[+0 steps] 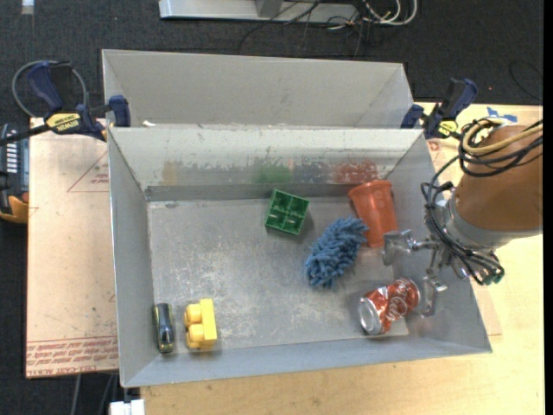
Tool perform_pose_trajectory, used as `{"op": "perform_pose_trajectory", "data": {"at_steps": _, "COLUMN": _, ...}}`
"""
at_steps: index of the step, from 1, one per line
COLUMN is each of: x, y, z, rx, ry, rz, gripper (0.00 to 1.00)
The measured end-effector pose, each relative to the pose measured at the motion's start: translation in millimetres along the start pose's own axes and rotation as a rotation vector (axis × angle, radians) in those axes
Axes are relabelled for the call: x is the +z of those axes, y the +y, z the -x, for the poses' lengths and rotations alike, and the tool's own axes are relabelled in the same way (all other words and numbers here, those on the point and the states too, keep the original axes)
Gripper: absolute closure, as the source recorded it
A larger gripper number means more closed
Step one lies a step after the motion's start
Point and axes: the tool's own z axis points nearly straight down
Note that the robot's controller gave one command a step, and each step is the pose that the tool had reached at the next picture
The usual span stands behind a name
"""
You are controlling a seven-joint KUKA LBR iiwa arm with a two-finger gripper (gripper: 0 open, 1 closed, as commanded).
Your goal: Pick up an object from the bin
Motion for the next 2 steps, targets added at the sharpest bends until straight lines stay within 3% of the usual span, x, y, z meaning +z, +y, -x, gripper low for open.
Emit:
{"op": "perform_pose_trajectory", "data": {"at_steps": 1, "x": 59, "y": 2, "z": -14.3, "rx": -0.122, "ry": 0.007, "rz": 0.007, "gripper": 0.00}}
{"op": "perform_pose_trajectory", "data": {"at_steps": 2, "x": 67, "y": 11, "z": -2.7, "rx": -0.417, "ry": -0.004, "rz": 0.009, "gripper": 0.00}}
